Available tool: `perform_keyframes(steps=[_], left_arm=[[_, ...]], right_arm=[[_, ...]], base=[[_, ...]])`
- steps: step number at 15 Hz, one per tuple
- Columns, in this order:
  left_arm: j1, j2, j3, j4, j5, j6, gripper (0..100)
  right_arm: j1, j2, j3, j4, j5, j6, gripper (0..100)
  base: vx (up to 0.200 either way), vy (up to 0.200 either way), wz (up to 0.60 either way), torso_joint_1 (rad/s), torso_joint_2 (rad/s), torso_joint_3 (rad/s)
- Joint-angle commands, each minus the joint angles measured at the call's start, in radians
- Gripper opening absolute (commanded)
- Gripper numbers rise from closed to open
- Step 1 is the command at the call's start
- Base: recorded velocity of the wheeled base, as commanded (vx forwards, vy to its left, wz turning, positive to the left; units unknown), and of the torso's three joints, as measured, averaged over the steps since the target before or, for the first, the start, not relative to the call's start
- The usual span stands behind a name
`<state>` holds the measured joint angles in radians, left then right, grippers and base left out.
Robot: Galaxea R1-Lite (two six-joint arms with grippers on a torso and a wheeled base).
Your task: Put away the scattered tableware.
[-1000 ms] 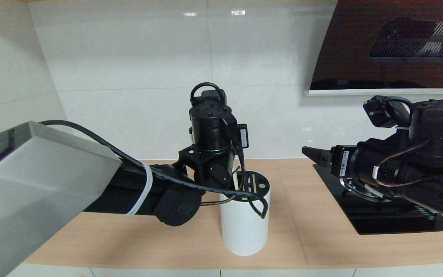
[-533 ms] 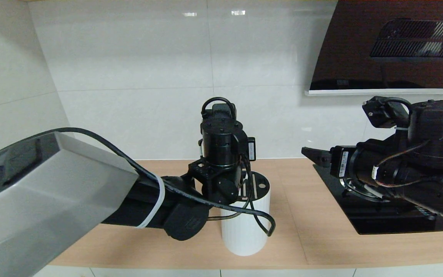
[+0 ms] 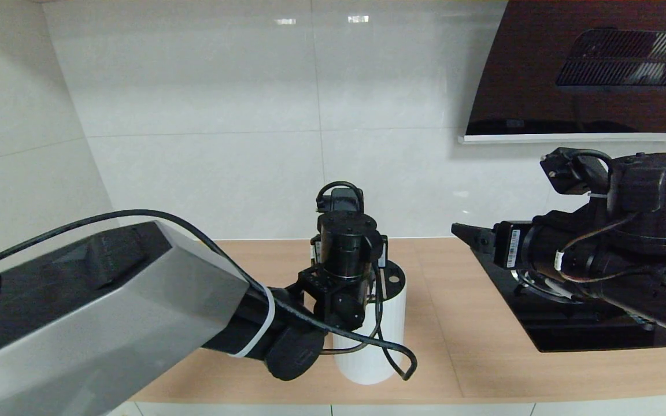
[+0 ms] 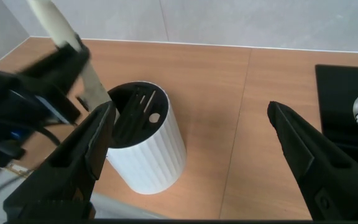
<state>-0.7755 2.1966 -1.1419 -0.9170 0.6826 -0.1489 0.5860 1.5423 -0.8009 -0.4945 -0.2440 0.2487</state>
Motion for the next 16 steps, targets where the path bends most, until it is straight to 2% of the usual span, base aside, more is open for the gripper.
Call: perform_keyframes(steps=[1,5,7,16], left_arm=[[-0.004,0.023,0.010,0.000,0.000,-0.001,0],[-0.008,0.052,0.028,-0.002,0.000,-0.006,0],[-0.010,0.078,0.067,-0.026,0.000,-0.040,0],[-0.010,0.086,0.074,-0.056,0.005,-0.037,0]], right_arm=[[0.000,0.002,0.000,0.001,-0.001,0.000,100],[0.000,0.004,0.000,0.001,0.000,0.000,100],[0.000,0.002,-0.001,-0.001,0.000,0.000,100],[0.000,0.001,-0.001,-0.001,0.000,0.000,100]], base=[[0.000,0.000,0.00,0.000,0.00,0.000],[0.000,0.000,0.00,0.000,0.00,0.000],[0.000,0.000,0.00,0.000,0.00,0.000],[0.000,0.000,0.00,0.000,0.00,0.000]])
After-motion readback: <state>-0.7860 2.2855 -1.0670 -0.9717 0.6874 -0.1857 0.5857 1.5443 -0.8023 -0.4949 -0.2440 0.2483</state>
